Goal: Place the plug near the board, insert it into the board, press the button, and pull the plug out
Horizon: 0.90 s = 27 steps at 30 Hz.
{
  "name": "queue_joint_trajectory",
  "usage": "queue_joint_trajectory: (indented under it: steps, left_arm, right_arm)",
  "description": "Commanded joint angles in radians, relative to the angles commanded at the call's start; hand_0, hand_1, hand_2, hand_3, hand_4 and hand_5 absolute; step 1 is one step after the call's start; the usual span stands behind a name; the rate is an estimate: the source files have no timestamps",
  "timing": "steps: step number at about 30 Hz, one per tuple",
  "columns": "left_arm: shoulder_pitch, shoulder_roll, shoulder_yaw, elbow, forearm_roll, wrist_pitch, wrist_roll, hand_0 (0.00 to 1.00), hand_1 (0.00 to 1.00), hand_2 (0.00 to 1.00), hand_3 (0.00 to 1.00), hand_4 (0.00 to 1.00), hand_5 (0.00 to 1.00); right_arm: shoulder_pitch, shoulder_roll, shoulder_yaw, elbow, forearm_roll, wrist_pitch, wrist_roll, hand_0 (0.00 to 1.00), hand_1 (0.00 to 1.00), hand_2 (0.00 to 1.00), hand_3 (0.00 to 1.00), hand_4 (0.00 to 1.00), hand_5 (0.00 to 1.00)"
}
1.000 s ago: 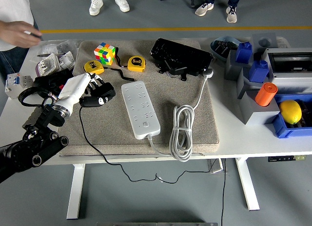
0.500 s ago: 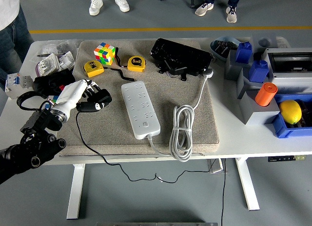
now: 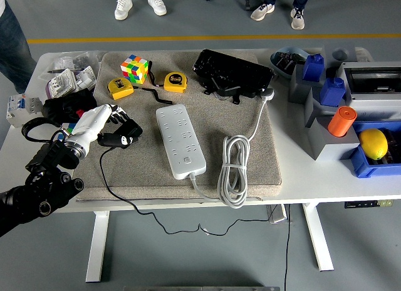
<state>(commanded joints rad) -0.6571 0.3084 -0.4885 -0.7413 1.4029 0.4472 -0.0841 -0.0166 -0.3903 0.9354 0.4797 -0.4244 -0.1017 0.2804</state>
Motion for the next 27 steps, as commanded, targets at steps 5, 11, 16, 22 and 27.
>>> queue_joint_trajectory:
  steps: [5, 11, 16, 22, 27]
  left_arm:
    - [0.003, 0.002, -0.008, -0.001, 0.005, -0.006, 0.001, 0.683, 0.682, 0.668, 0.702, 0.998, 0.483]
    - [0.009, 0.005, -0.027, -0.011, -0.004, -0.005, -0.024, 0.740, 0.751, 0.758, 0.769, 0.998, 0.611]
    - [0.014, 0.007, -0.049, -0.025, -0.023, 0.009, -0.088, 0.802, 0.833, 0.860, 0.882, 0.998, 0.736]
    - [0.024, 0.009, -0.081, -0.034, -0.070, 0.010, -0.172, 0.861, 0.924, 0.957, 0.973, 0.998, 0.911]
    - [0.047, 0.017, -0.125, -0.032, -0.204, -0.051, -0.255, 0.928, 0.997, 0.998, 0.998, 0.998, 0.998]
  right_arm:
    - [0.001, 0.000, 0.003, 0.003, -0.003, 0.000, 0.000, 0.695, 0.694, 0.665, 0.570, 0.998, 0.482]
    - [0.000, 0.001, 0.003, 0.003, -0.004, 0.000, 0.000, 0.695, 0.694, 0.665, 0.570, 0.998, 0.482]
    - [0.000, 0.001, 0.005, 0.003, -0.004, 0.001, 0.000, 0.696, 0.694, 0.665, 0.570, 0.998, 0.482]
    - [0.000, 0.002, 0.008, 0.003, -0.004, 0.001, 0.000, 0.695, 0.694, 0.665, 0.570, 0.998, 0.482]
    - [0.003, 0.003, 0.009, 0.002, -0.005, 0.000, 0.000, 0.695, 0.694, 0.664, 0.570, 0.998, 0.482]
